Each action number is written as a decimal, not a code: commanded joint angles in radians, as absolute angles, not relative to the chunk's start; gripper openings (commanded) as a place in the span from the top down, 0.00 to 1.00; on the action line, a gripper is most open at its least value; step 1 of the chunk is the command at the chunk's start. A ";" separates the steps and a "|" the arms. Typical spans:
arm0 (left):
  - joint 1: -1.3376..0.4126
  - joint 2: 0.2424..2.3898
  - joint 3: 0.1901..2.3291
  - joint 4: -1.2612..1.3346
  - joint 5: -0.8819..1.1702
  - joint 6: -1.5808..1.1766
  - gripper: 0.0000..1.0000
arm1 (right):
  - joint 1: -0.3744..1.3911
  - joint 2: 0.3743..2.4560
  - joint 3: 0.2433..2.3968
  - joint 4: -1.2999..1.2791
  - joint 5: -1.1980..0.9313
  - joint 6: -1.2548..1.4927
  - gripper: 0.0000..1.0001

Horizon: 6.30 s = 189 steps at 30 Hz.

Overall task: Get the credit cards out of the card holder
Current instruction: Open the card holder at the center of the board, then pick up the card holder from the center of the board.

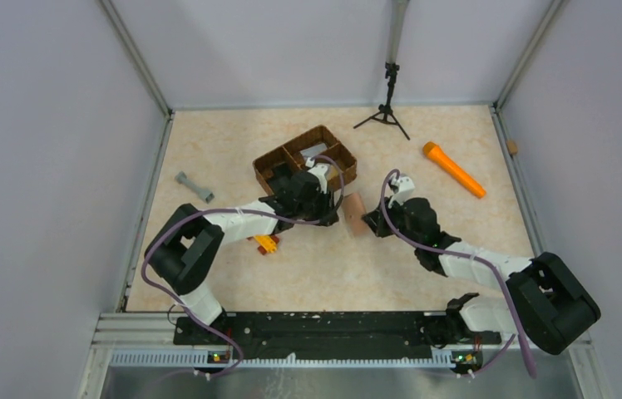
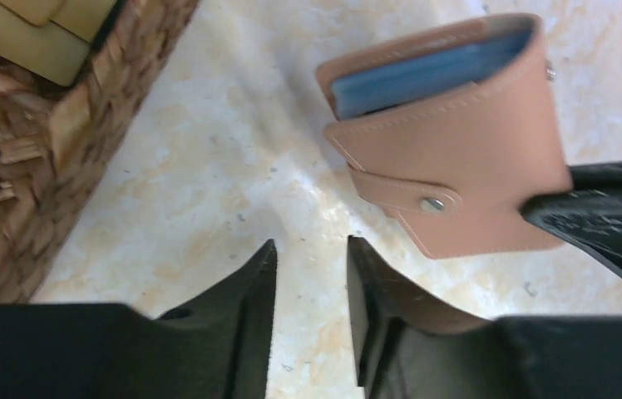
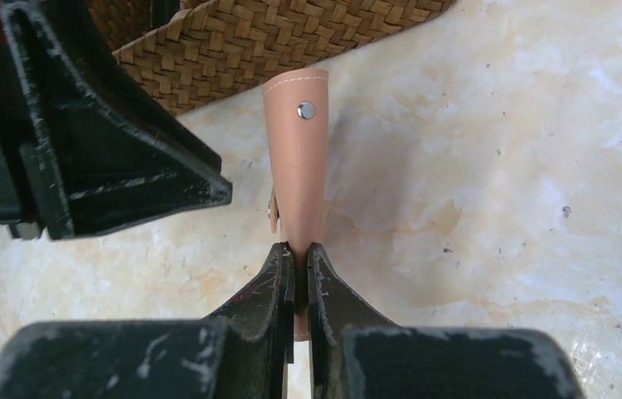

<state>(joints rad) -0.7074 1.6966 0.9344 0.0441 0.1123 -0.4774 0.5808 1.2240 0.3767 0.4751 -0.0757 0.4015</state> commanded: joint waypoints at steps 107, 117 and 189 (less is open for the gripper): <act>-0.580 1.622 0.811 0.330 0.433 -0.586 1.00 | 0.523 1.171 0.378 0.610 -0.167 0.482 0.66; -0.580 1.591 0.834 0.296 0.552 -0.603 1.00 | 0.517 1.218 0.431 0.484 -0.064 0.460 0.30; -0.884 1.458 0.823 -0.506 -0.291 -0.472 1.00 | 0.600 1.563 0.569 0.254 -0.426 0.668 0.34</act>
